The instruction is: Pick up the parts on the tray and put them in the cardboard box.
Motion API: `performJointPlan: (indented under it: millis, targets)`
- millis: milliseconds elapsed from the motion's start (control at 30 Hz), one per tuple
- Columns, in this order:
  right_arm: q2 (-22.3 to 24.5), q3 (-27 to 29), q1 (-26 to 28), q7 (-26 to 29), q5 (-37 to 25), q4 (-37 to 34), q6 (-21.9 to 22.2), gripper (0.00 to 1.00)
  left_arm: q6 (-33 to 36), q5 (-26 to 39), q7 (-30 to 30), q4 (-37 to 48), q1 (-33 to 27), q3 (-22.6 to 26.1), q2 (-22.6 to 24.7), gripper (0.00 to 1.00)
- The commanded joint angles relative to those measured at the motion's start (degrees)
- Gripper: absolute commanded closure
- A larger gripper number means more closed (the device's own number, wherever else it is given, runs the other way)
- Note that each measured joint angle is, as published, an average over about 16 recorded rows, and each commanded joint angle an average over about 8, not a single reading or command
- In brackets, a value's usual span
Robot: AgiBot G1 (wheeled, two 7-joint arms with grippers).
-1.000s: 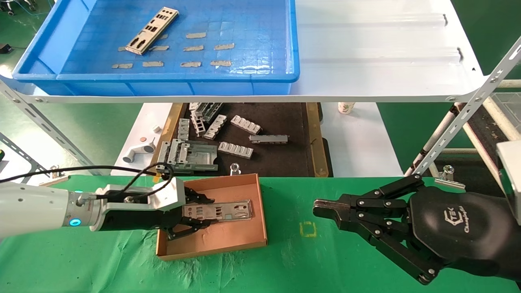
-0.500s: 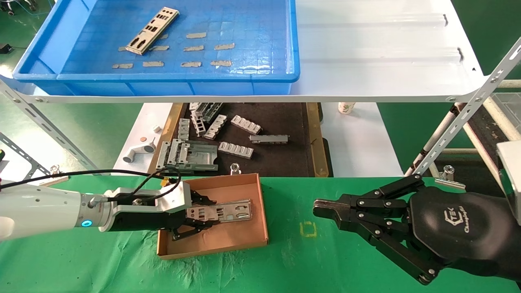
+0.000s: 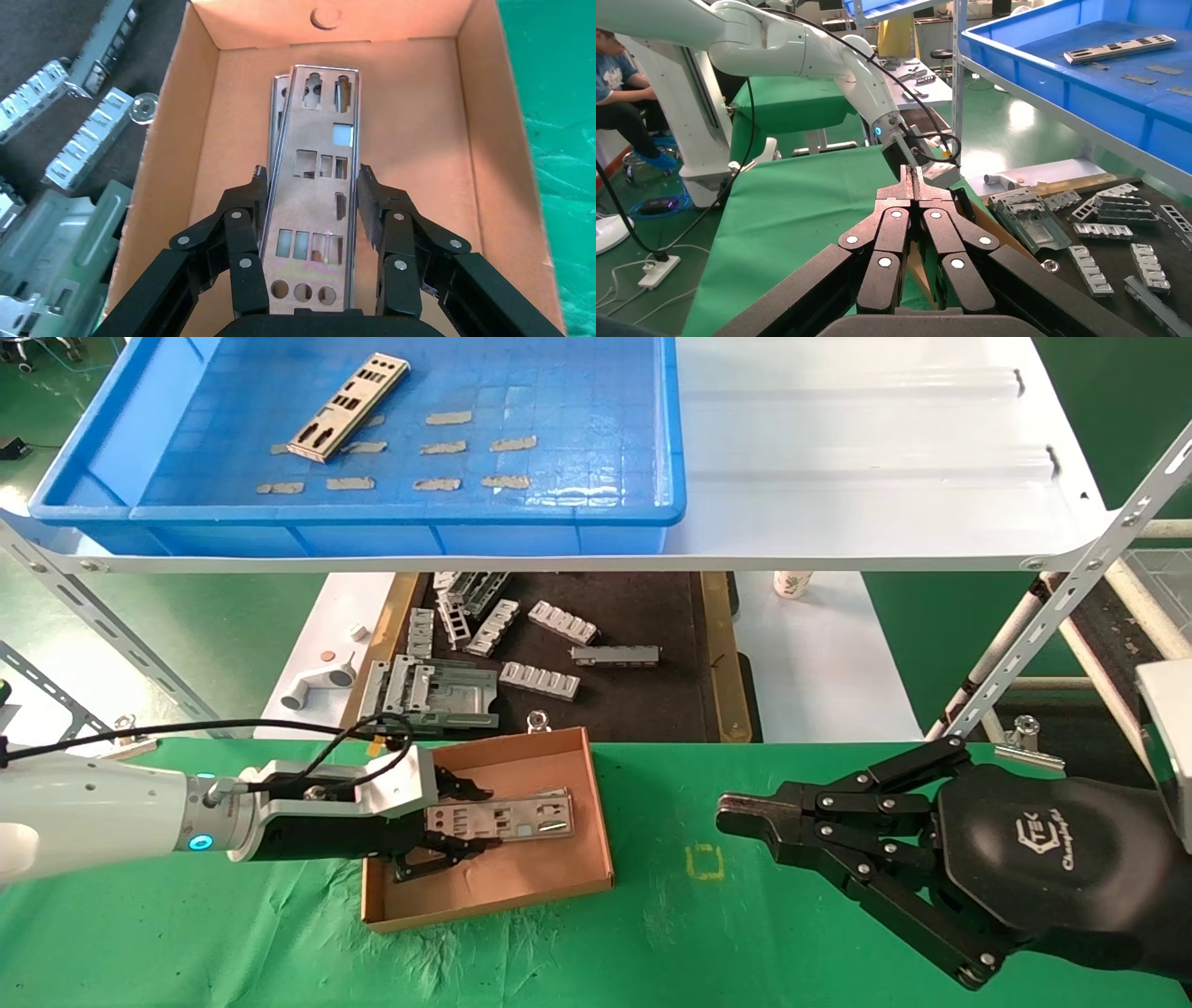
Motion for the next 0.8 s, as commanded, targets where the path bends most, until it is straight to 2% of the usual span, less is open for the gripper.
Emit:
performJointPlan:
  millis: [33,100,800]
  targets:
    - [0.0,0.0,0.0,0.0,0.0,0.0,0.0,1.0,0.32,0.01,0.25,0.51,-0.1,0.04,0.08,0.04]
    - [0.0,0.0,0.0,0.0,0.0,0.0,0.0,1.0,0.43,-0.05,0.43,0.91,-0.22,0.01,0.16,0.0]
    - [0.0,0.0,0.0,0.0,0.0,0.0,0.0,1.0,1.86,-2.29,1.39,2.72,-1.18,-1.48,-0.47,0.0]
